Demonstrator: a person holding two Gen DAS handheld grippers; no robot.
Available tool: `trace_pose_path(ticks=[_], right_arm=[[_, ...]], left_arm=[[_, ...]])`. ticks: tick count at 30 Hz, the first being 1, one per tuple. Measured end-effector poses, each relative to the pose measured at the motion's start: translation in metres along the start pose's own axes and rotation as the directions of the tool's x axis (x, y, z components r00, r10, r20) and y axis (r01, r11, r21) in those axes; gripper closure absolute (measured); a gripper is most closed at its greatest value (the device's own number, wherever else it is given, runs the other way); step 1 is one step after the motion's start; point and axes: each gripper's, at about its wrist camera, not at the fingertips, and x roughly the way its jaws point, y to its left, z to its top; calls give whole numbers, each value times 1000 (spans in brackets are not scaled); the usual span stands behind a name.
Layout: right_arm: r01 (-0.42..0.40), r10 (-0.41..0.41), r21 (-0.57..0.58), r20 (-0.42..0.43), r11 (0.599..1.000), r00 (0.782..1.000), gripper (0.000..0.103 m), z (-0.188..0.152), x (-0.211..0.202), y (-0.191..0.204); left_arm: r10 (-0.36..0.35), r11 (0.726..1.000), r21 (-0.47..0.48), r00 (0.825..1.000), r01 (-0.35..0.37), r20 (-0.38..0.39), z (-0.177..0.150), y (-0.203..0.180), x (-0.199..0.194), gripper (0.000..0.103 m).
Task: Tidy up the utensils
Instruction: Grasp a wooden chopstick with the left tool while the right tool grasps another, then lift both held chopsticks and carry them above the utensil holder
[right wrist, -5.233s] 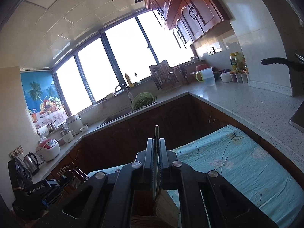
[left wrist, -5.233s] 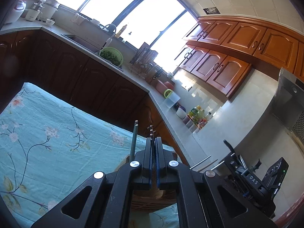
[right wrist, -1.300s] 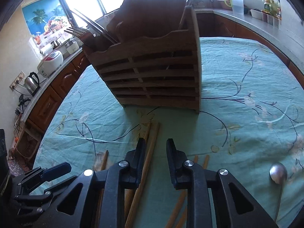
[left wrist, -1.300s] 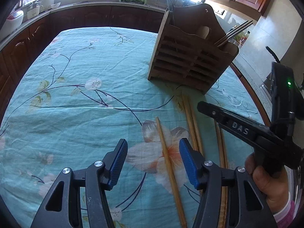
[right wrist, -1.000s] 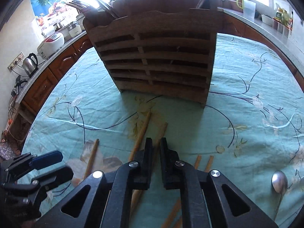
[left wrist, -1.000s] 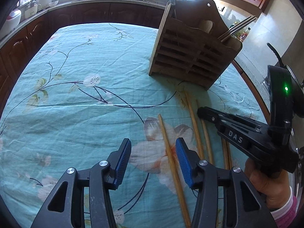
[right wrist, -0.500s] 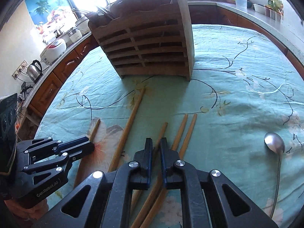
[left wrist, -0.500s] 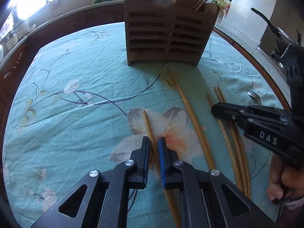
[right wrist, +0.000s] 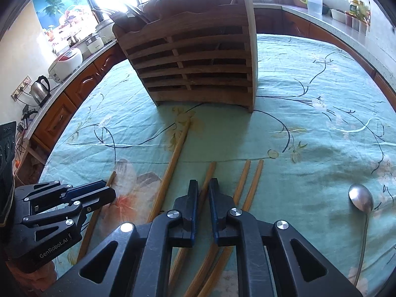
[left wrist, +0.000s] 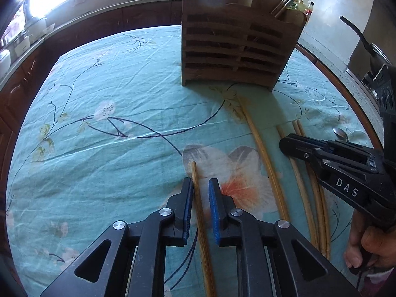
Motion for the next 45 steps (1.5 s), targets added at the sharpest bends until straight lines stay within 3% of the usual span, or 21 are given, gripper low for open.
trace_pose_path(ticks=[1,6,13,16,21,30,45], right_arm=[[6,-6,-9,0,1000,1000,92,0,1,2],[-6,6,12,-6,1000,1000,96,1,0,0],[-116,112,53,79,992,991,97,-4,-43,3],[-149,141,43,149,988,979,97,-5,-77,7],[-215,204,9,280,976,938,98,-7,-136,16],[-223,214,-30,432,974,876,98,-1,-204,18],[-206,199,-40,480,978,854,98,18,-217,17]], left_arm=[[10,1000,4,1000,-10,5,0,-1,1,98],[-28,999,-33,1000,29,7,0,7,-2,100],[-119,987,-91,984,132,134,-5,24,-63,100],[-156,979,-102,968,179,197,-10,32,-94,100],[-198,967,-103,940,234,278,-28,44,-138,100],[-231,954,-95,900,284,370,-47,59,-190,100],[-217,953,-96,873,286,437,-32,61,-203,100]])
